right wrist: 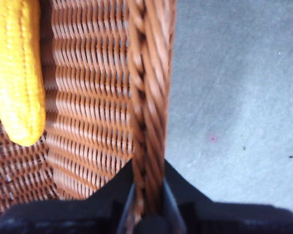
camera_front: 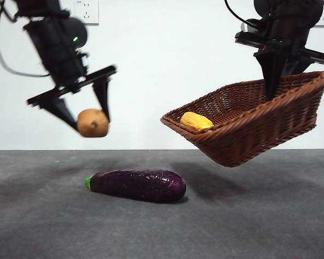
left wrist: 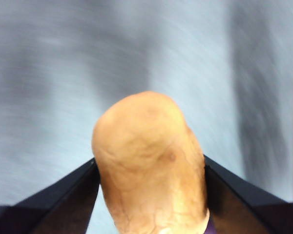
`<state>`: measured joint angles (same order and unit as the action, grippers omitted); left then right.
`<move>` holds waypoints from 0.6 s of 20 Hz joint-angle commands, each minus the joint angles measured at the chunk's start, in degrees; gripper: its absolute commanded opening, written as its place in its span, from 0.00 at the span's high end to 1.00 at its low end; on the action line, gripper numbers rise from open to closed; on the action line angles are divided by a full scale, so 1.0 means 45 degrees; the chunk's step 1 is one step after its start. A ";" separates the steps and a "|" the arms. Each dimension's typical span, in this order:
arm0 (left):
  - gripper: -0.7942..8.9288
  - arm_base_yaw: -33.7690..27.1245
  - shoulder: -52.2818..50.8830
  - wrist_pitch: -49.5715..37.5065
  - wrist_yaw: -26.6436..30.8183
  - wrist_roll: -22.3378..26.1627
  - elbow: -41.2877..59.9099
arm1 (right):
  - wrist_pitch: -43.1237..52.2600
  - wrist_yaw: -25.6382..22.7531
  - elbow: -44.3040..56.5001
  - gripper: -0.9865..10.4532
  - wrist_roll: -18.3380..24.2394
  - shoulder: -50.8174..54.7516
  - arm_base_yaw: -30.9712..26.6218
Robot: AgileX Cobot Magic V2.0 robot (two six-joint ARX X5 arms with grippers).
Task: Help me put the vegetables on the table into the basket
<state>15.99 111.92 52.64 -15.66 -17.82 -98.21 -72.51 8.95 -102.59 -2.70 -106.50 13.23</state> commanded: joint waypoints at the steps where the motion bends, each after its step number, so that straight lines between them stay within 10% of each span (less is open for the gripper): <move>1: 0.93 0.0835 -0.0607 0.0287 0.0233 0.1797 0.0024 | 0.0223 0.0078 -0.0049 0.93 -0.0826 0.0058 0.0141; 12: 0.92 0.6096 -0.2905 0.0835 0.1180 0.2934 0.0044 | -0.0015 0.0146 -0.0049 0.93 -0.1069 0.0058 0.0685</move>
<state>42.89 98.17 56.38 -10.72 -5.96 -98.37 -72.71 8.97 -102.59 -6.92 -106.50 15.99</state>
